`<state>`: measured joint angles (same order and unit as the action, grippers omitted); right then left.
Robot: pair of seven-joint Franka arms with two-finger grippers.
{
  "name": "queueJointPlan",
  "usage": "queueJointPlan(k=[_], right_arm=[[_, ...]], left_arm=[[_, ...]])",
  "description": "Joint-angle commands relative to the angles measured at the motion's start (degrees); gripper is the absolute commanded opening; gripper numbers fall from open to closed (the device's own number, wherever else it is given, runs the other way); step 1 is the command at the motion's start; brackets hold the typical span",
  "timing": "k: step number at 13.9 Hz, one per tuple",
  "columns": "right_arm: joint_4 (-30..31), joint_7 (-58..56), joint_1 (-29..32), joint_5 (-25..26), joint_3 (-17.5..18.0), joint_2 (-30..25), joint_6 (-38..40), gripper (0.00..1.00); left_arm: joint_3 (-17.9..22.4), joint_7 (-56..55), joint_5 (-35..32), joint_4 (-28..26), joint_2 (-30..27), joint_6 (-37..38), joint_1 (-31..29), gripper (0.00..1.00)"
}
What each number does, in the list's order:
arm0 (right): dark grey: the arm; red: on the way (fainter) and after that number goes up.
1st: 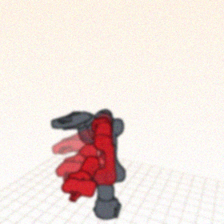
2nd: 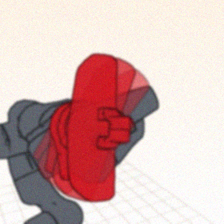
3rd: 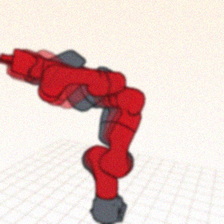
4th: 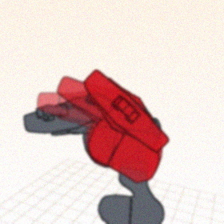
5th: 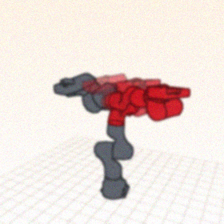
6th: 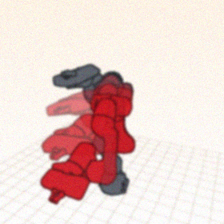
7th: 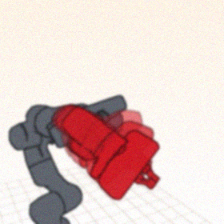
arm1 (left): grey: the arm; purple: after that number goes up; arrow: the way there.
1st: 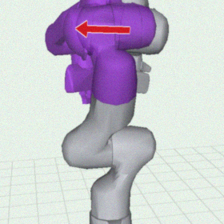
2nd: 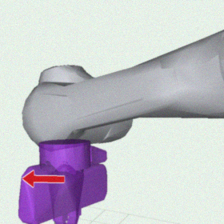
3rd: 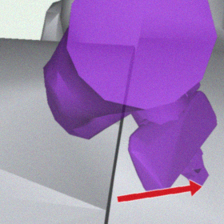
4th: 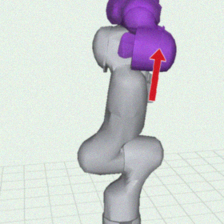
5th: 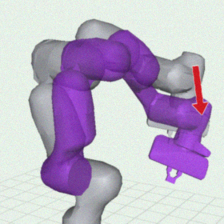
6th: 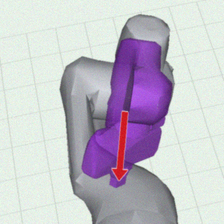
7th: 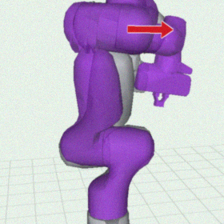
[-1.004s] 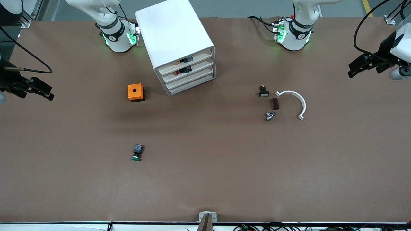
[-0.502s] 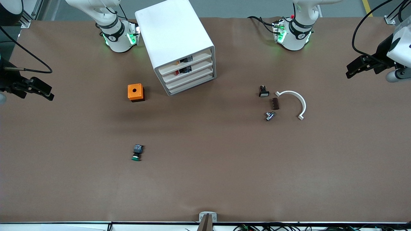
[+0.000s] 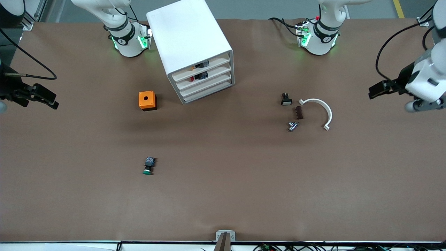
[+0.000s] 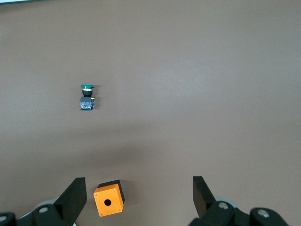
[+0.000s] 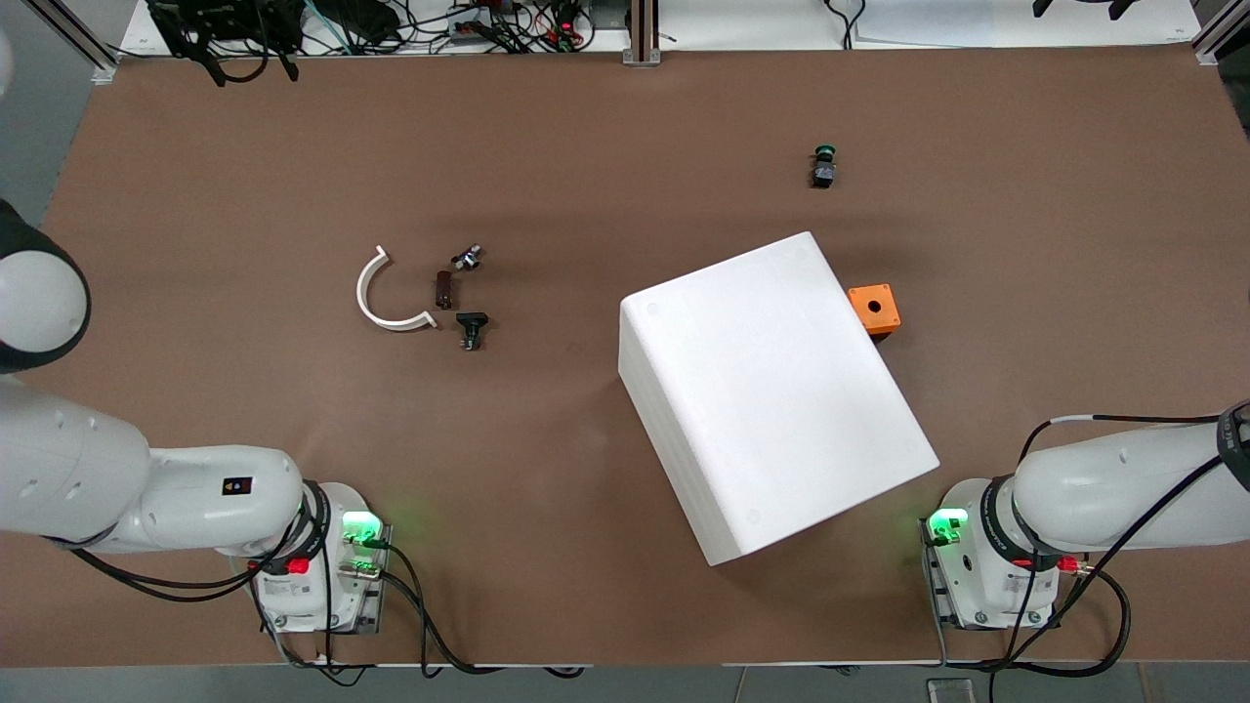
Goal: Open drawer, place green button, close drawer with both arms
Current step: 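Move the left gripper toward the cabinet drawer while the right gripper starts reaching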
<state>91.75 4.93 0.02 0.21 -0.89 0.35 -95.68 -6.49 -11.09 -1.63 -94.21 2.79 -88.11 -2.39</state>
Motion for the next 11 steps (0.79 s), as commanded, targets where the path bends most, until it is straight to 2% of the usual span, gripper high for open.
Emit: queueJointPlan(k=[1, 3, 6, 9, 11], right_arm=[[-0.2, 0.8, 1.0, 0.9, 0.8, -0.4, 0.6, 1.00], [-0.3, 0.8, 1.0, 0.8, 0.9, -0.3, 0.4, 1.00], [-0.3, 0.8, 1.0, 0.4, 0.9, -0.4, 0.4, 1.00], [-0.6, 0.7, 0.8, 0.1, 1.0, -0.4, 0.1, 1.00], [-1.9, 0.6, 0.6, 0.1, 1.1, -0.3, 0.1, 1.00]], left_arm=[[-0.6, -0.5, 0.0, 5.8, 6.9, 1.1, 1.3, 0.99], [-0.7, -5.5, 0.5, 9.3, 12.2, 1.1, 4.0, 0.99], [-0.7, -20.1, 1.8, 12.3, 18.7, -0.1, 7.3, 0.99], [-0.7, -34.8, 7.0, 12.6, 23.5, -4.1, 9.3, 0.99], [-0.7, -44.8, 8.0, 12.6, 26.0, -6.5, 11.8, 0.99]])
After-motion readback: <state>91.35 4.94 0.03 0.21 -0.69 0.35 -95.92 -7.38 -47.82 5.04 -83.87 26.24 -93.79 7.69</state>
